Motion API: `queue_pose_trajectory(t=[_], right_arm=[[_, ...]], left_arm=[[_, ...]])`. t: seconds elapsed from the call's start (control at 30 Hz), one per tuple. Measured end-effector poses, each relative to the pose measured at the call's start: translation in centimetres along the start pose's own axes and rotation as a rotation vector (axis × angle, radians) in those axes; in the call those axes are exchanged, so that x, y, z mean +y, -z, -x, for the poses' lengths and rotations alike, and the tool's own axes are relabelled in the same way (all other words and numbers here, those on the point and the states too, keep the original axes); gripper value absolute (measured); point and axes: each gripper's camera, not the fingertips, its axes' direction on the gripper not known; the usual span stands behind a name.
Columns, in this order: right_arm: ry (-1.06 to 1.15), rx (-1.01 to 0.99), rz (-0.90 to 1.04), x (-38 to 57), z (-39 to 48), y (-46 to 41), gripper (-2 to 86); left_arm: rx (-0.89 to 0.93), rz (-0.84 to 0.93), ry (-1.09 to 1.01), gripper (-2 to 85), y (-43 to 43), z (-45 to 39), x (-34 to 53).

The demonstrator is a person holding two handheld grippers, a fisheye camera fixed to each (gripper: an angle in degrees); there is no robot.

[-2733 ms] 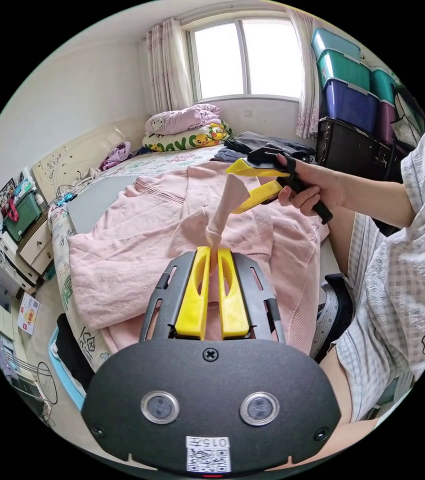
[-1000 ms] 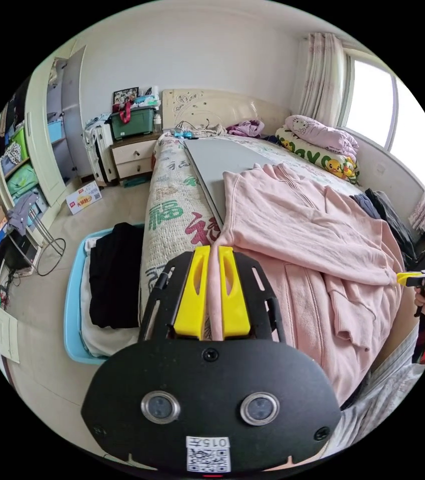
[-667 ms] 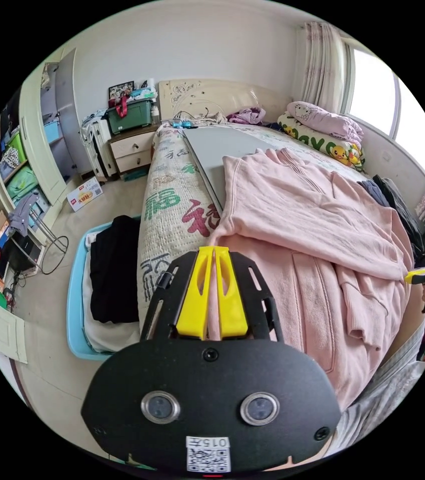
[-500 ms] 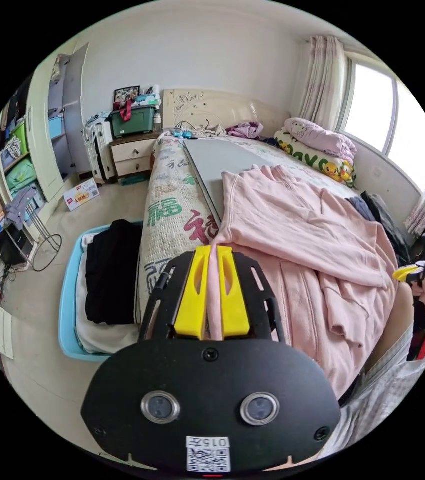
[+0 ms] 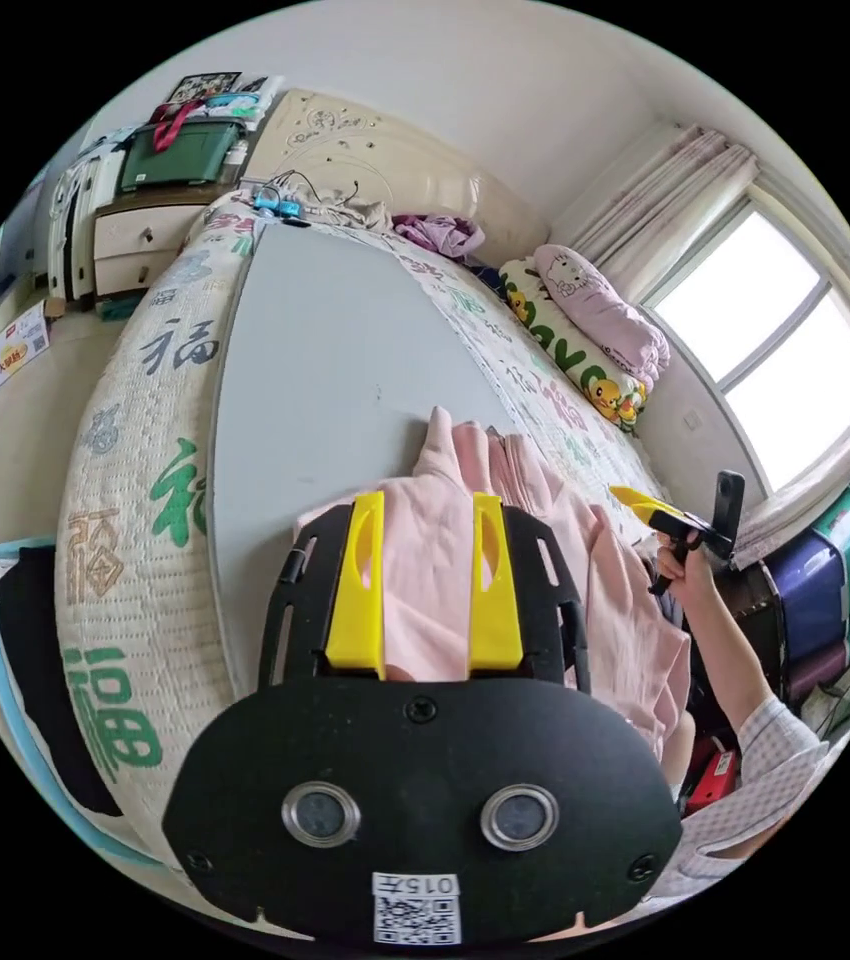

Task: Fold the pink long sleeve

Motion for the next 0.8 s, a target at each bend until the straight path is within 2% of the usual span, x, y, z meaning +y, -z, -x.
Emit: queue_pose_trajectory(t=[0.07, 0.13, 0.2, 0.33, 0.4, 0.53, 0.67, 0.73, 0.8], right_arm=[[-0.031, 0.015, 0.036, -1.9, -1.6, -3.0, 18.0], [-0.04, 0.04, 0.11, -3.0, -2.1, -5.2, 17.7], [-0.002, 0.073, 0.182, -3.6, -1.5, -6.8, 16.5], [0.032, 0.153, 0.272, -4.1, 0.4, -7.9, 9.0], [0.036, 0.142, 0.259, -4.0, 1.4, -6.6, 6.9], [0.129, 0.069, 0.062, -2.3, 7.2, 2.8, 5.3], [0.366, 0.055, -0.062, 4.4, 18.0, 15.0, 5.3], [0.469, 0.058, -0.106, 9.5, 23.0, 20.1, 5.3], [0.525, 0.04, -0.094, 17.3, 28.2, 24.1, 5.5]], left_arm=[[0.007, 0.043, -0.014, 14.6, -2.2, 0.1, -1.4], [-0.055, 0.137, -0.054, 14.6, -4.7, -0.2, -2.5], [-0.123, 0.137, -0.099, 13.4, -4.9, -0.6, -2.9], [-0.046, 0.188, -0.088, 6.5, -4.4, 0.1, -3.1], [-0.048, 0.155, -0.084, 4.2, -2.7, -0.1, -2.5], [0.053, -0.032, -0.129, 1.5, 5.7, -2.0, 0.6], [0.14, -0.14, -0.274, 0.9, 16.2, -5.4, 7.1], [0.2, -0.204, -0.369, 0.7, 23.2, -7.6, 14.8], [0.235, -0.206, -0.391, 0.6, 26.5, -8.3, 21.4]])
